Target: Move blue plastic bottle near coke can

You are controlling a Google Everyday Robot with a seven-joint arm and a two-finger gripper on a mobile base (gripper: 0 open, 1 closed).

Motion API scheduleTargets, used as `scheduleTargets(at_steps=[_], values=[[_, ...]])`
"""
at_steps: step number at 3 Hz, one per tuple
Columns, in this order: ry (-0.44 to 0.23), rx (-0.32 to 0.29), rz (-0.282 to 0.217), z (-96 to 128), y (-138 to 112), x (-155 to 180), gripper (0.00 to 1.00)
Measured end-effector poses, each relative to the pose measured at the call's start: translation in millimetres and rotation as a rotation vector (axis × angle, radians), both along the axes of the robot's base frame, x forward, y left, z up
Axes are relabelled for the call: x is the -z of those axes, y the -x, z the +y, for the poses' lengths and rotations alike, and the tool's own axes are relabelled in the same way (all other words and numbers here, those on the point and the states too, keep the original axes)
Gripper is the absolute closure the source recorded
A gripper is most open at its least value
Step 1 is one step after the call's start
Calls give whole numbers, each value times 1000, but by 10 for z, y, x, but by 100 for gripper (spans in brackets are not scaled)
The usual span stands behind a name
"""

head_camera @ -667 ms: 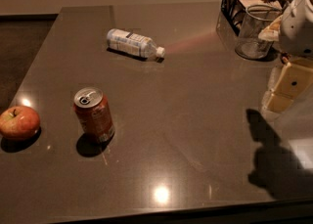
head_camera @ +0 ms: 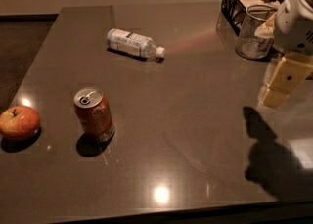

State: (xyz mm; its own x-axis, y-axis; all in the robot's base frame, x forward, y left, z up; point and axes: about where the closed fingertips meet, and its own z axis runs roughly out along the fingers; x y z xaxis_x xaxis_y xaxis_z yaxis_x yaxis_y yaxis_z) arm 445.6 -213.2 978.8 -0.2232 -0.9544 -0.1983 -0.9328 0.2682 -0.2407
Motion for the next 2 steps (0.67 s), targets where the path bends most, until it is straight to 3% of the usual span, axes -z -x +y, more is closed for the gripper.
scheduleTargets(at_steps=[1, 2], values=[[-27, -5, 17, 108, -277, 8, 0], [-108, 2, 21, 312, -690, 55, 0]])
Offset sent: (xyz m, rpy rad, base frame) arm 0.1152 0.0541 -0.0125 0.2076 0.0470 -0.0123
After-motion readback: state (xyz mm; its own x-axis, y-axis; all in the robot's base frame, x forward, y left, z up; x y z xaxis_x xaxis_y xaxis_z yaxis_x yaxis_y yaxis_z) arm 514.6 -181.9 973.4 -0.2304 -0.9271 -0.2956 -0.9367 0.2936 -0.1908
